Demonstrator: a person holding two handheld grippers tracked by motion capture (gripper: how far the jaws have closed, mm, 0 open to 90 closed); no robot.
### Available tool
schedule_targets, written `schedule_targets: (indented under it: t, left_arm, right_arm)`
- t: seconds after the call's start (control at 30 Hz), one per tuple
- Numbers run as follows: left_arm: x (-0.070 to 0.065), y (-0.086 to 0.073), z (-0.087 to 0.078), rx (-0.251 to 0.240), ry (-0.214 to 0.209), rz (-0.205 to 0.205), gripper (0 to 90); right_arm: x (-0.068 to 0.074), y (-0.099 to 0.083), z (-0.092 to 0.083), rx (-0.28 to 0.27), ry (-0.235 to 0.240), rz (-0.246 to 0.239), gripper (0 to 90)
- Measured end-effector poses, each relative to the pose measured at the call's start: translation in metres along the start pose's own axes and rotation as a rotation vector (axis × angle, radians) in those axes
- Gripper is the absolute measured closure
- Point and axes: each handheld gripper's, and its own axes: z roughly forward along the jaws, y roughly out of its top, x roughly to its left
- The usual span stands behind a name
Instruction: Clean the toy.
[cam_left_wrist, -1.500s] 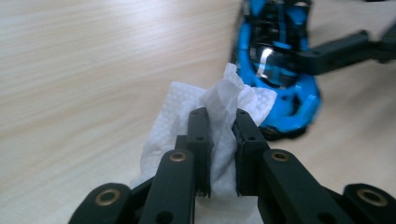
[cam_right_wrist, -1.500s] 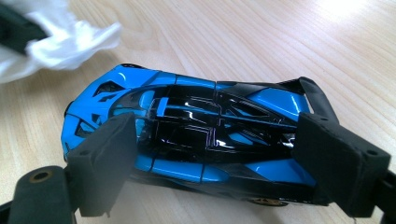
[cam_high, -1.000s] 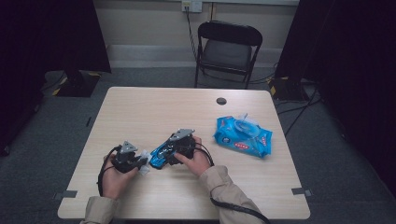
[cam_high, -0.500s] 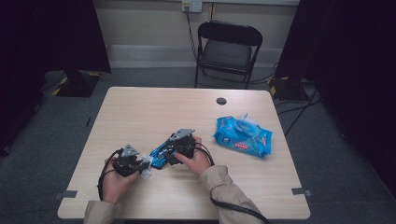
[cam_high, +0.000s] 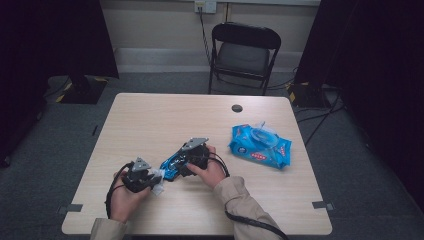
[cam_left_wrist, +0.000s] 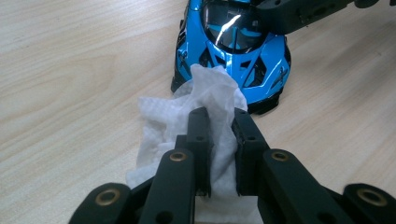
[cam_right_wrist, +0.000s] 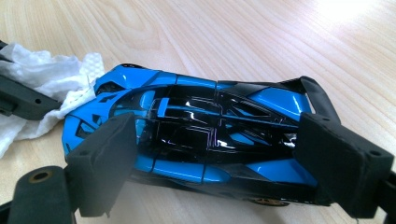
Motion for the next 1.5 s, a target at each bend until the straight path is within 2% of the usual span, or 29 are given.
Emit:
schedule_targets:
  t: [0.3, 0.4, 0.57, 0.73, 1.03, 1.23, 1.37, 1.5]
  left_arm:
    - [-0.006, 0.000, -0.001, 0.016, -0.009, 0.000, 80.5]
    - [-0.009, 0.000, -0.001, 0.021, -0.038, -0.011, 81.0]
    - [-0.014, 0.001, -0.001, 0.034, -0.045, 0.012, 81.1]
    - [-0.018, 0.002, 0.001, 0.033, -0.070, 0.013, 81.1]
    - [-0.034, 0.007, 0.007, 0.038, -0.101, 0.048, 81.2]
    - [-0.039, 0.009, 0.010, 0.037, -0.114, 0.061, 81.2]
    - [-0.041, 0.011, 0.011, 0.038, -0.137, 0.068, 81.1]
    - [-0.043, 0.015, 0.006, 0.022, -0.151, 0.071, 81.1]
  right_arm:
    - [0.000, -0.001, 0.000, -0.009, 0.001, -0.002, 12.5]
    - [0.000, -0.001, 0.000, -0.007, 0.000, -0.002, 12.5]
    - [0.000, 0.000, 0.000, -0.003, -0.001, -0.001, 12.5]
    - [0.000, 0.000, 0.000, -0.001, 0.000, 0.001, 12.5]
    - [0.000, 0.000, 0.000, -0.002, -0.001, -0.002, 12.5]
    - [0.000, 0.000, 0.000, -0.004, -0.001, 0.000, 12.5]
    - [0.000, -0.001, 0.000, -0.005, -0.001, -0.002, 12.5]
    - [0.000, 0.000, 0.000, -0.002, 0.000, -0.001, 12.5]
